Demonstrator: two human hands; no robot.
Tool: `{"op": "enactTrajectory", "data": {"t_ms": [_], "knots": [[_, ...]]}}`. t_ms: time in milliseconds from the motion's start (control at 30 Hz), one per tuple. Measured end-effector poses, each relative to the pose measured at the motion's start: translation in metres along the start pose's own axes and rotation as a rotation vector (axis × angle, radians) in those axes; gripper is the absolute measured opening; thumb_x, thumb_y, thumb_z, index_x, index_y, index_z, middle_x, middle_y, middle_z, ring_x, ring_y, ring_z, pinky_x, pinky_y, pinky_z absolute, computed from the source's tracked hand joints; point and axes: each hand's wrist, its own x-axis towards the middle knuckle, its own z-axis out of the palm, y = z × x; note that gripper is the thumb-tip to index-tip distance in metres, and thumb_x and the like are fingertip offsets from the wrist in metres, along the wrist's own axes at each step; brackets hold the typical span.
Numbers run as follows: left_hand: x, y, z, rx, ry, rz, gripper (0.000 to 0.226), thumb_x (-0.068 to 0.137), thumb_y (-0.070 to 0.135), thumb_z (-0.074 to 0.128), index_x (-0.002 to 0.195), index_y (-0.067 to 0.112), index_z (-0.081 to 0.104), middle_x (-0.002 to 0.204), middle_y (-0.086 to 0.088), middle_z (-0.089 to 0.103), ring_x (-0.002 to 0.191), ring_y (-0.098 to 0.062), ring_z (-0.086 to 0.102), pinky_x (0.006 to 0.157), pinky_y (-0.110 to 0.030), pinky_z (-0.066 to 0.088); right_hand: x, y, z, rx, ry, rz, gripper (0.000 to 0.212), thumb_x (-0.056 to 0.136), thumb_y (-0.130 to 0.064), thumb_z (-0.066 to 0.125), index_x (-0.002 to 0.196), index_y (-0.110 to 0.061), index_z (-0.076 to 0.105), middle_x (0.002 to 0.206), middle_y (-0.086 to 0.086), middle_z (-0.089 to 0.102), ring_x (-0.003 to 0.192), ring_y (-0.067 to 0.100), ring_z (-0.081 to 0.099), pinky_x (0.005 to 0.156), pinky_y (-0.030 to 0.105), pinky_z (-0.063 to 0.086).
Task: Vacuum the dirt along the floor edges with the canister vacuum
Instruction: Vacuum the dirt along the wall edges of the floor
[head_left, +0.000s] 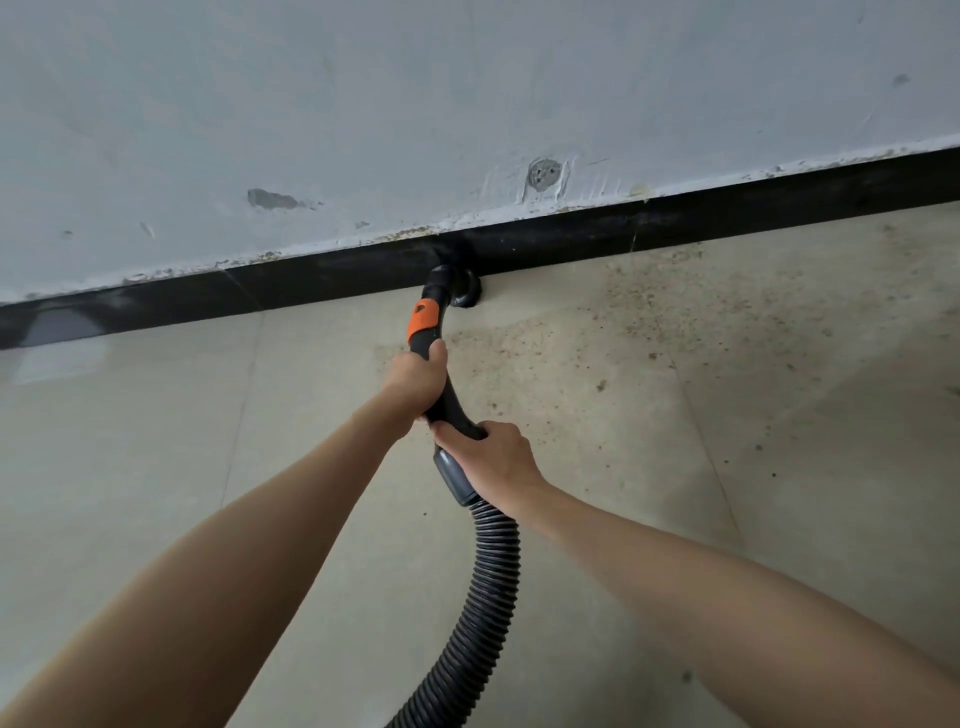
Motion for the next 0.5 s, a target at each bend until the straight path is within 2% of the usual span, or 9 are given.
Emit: {"op": "enactTrajectory", "data": {"t_ms": [267,500], "knots": [[-0.003,-0.05,-0.072,-0.085,0.087,-0.11,0.031,0.098,0.033,0.038,0.106,0.003,0.042,0.078,-0.006,0.048,0.066,-0.017,0.049,0.054,-0.027,0.041,-0.007,-0.021,0.063,-0.087,-0.221,-0.025,0.043,0.082,-0.047,0.064,0.06,-0.017,0.043,0.056,-0.002,0.045,0.049,0.015,0.042,0.054,0.026,0.033],[-0.018,-0.077,-0.086,-0.208,0.038,-0.137,0.038,0.098,0.041,0.04,0.108,0.004,0.042,0.082,-0.006,0.05,0.076,-0.021,0.054,0.057,-0.029,0.046,-0.033,-0.024,0.071,-0.175,-0.263,-0.021,0.038,0.084,-0.048,0.062,0.067,-0.015,0.052,0.067,0.0,0.057,0.058,0.015,0.052,0.057,0.025,0.039]]}}
